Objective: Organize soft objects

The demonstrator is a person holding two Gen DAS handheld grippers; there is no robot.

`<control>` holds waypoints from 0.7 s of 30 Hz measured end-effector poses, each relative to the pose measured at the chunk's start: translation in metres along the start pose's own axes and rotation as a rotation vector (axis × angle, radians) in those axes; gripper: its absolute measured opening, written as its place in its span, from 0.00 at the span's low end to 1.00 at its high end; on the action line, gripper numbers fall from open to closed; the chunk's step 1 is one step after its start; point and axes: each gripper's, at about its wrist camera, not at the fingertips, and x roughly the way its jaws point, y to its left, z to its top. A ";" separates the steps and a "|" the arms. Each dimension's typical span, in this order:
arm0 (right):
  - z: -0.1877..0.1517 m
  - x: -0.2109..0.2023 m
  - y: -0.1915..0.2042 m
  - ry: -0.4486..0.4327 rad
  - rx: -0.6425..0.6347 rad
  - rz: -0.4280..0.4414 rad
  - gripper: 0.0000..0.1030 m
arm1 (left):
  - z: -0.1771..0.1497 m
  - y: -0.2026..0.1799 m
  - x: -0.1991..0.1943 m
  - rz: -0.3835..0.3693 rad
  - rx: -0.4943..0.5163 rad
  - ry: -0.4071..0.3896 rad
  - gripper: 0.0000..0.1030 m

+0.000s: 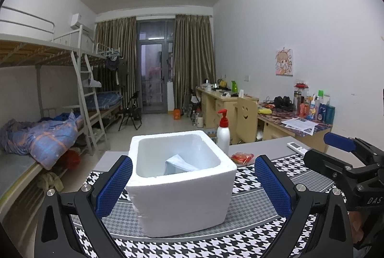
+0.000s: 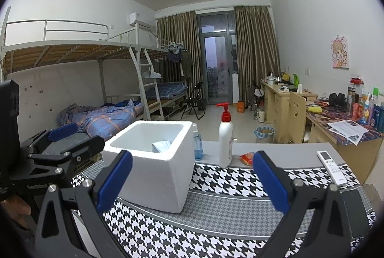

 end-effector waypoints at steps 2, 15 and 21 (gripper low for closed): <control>-0.002 -0.001 -0.001 -0.003 0.005 -0.001 0.99 | -0.002 0.000 -0.001 -0.004 -0.003 -0.008 0.99; -0.019 -0.006 -0.008 -0.009 0.014 -0.015 0.99 | -0.013 0.000 -0.004 -0.012 -0.030 -0.021 0.99; -0.023 -0.006 -0.008 0.000 0.004 -0.030 0.99 | -0.019 -0.002 -0.001 -0.010 -0.041 -0.010 0.99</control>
